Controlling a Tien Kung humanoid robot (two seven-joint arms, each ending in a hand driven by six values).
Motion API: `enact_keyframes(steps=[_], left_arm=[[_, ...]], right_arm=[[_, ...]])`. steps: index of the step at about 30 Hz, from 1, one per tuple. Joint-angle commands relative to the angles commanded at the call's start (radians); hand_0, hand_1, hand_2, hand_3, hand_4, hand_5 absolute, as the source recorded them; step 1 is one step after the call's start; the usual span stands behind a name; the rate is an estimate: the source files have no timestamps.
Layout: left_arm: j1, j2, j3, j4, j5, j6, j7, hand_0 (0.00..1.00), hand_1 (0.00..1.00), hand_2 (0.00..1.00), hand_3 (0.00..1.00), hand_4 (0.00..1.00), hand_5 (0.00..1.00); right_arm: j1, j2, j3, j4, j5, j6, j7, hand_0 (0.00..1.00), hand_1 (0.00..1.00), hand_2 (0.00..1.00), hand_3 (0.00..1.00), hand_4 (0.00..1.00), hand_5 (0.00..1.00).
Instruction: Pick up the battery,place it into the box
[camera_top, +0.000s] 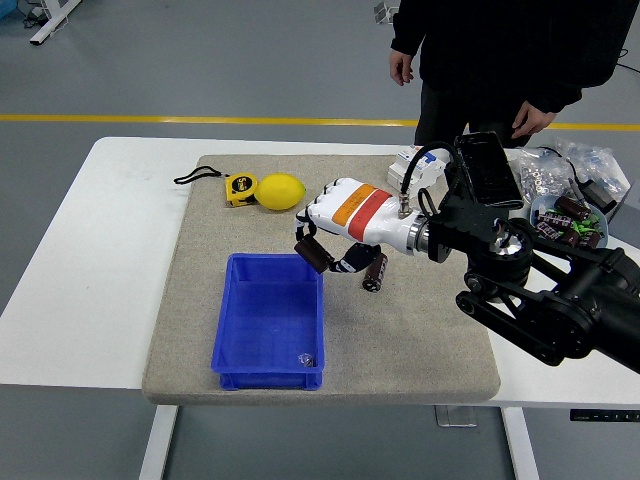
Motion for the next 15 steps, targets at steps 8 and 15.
enact_keyframes(steps=[8,15], left_arm=[[0.000,0.002,0.008,0.000,-0.015,0.009,-0.006,0.752,0.702,0.727,0.618,0.690,0.606],[-0.002,0.006,0.025,0.000,-0.035,0.009,-0.010,0.751,0.702,0.726,0.617,0.690,0.605]], right_arm=[[0.043,0.076,-0.054,-0.049,0.000,0.079,-0.035,0.801,0.669,0.776,0.928,0.968,0.203],[0.047,0.082,-0.069,-0.063,0.006,0.121,-0.039,0.834,0.699,0.802,0.970,0.978,0.207]])
